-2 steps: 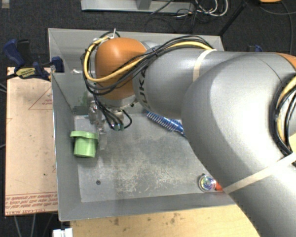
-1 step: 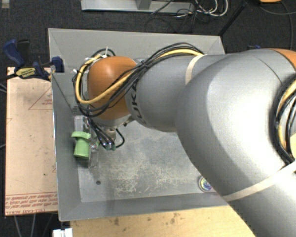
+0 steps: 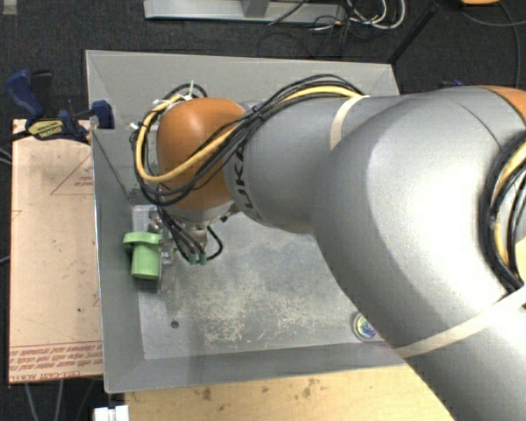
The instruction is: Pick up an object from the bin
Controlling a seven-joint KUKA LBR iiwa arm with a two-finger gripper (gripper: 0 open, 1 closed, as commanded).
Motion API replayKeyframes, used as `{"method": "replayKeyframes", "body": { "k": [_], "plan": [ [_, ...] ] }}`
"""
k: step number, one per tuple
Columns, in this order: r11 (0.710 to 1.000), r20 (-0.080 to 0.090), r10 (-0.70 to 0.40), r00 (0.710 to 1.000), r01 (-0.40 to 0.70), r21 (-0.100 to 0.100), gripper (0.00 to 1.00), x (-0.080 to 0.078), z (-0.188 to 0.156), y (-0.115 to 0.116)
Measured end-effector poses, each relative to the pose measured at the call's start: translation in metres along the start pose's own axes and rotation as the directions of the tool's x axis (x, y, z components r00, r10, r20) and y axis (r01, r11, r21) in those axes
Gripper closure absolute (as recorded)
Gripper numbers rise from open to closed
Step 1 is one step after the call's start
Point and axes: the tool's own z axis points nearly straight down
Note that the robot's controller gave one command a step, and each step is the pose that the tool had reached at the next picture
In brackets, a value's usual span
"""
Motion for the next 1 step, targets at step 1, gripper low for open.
{"method": "replayKeyframes", "body": {
  "k": [1],
  "plan": [
    [1.000,0.006,-0.018,1.000,0.018,-0.002,1.00,0.0182,-0.1586,-0.0034]
  ]
}}
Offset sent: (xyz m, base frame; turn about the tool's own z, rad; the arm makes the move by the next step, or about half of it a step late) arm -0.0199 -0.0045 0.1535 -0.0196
